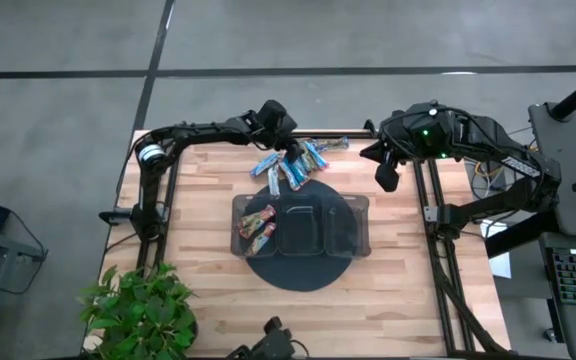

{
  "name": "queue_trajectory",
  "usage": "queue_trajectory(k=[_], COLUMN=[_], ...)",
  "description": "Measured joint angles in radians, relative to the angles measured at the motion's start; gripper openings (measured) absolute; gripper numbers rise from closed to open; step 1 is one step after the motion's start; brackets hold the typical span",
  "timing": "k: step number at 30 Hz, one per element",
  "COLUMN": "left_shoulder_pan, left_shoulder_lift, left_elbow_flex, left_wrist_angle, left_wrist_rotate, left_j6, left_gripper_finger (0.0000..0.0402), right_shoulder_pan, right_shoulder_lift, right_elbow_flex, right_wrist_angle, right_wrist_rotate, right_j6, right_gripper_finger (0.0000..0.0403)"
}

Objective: Pick and place Granola Bars by type
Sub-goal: Put the red granola bar into the left black bin

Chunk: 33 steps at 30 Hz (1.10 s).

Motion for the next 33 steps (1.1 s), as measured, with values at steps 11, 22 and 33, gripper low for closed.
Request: queue_trajectory(k=[11, 22, 33], left_shoulder_pan=[0.001, 0.016, 0.016], left_shoulder_lift=[0.0, -0.001, -0.002], left_elbow_flex=[-0.001, -0.017, -0.018], left_wrist_angle=[-0.13, -0.087, -0.086], left_wrist_rotate=[-0.066, -0.153, -0.145], left_j6=[0.323, 0.416, 0.412], left_gripper_finger=[0.0238, 0.0238, 0.0238], right_shoulder_pan=[0.0, 0.0, 0.0], right_shoulder_lift=[0.0, 0.0, 0.0], right_elbow_flex=[0.0, 0.0, 0.0], right_wrist_angle=[0.0, 0.0, -0.001], right_wrist_rotate=[-0.001, -0.001, 0.0], right_j6=[0.003, -0.002, -0.019], right_gripper_finger=[0.0009, 0.0008, 0.0008])
